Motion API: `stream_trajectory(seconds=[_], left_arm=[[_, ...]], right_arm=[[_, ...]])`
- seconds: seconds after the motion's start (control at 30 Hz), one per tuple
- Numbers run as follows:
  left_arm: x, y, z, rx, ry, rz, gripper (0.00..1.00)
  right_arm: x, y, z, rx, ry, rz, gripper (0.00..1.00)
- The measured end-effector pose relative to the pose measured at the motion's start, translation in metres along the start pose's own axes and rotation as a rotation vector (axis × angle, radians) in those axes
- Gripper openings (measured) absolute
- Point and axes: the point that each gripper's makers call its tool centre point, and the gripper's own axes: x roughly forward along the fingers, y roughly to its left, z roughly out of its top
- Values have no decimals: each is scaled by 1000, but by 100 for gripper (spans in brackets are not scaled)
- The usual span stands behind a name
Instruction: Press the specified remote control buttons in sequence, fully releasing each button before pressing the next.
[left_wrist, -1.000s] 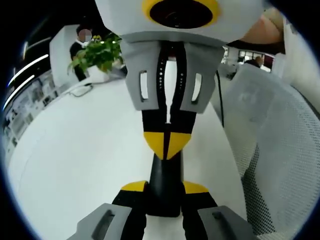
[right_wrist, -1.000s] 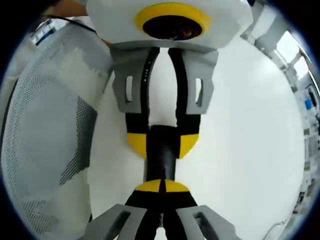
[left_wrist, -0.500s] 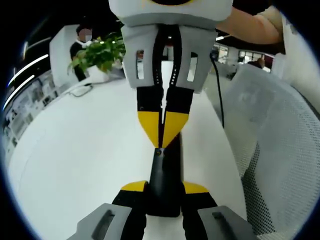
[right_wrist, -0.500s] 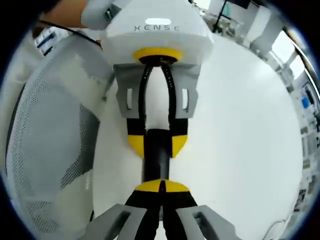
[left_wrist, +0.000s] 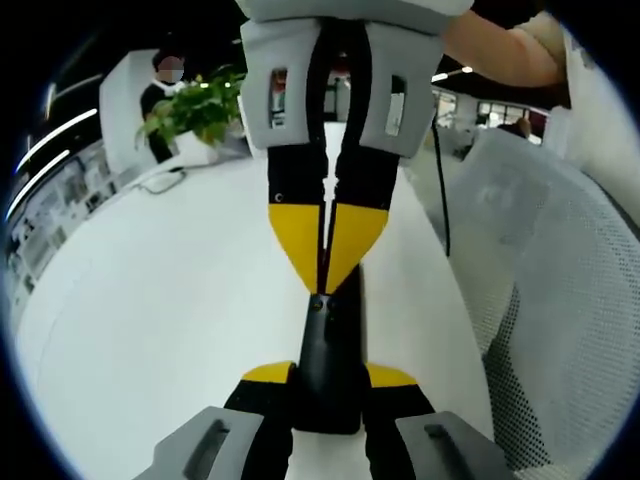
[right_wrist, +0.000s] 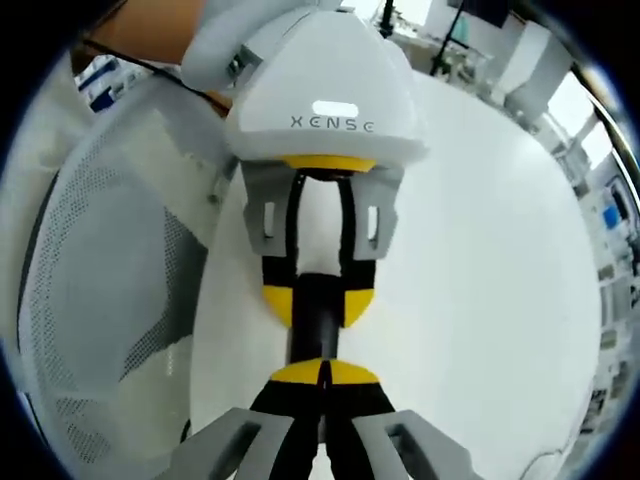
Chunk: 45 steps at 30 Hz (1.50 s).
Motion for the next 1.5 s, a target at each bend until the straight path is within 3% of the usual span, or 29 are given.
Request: stream_trajectory(seconds=[0.63,1.5], left_arm=[[0,1,0,-1,-8,-2,25],[0,1,-1,-2,-10,-1,25]], right_arm=[[22,8,-1,-1,14,36,0],[31,6,-4,9,43,60,0]])
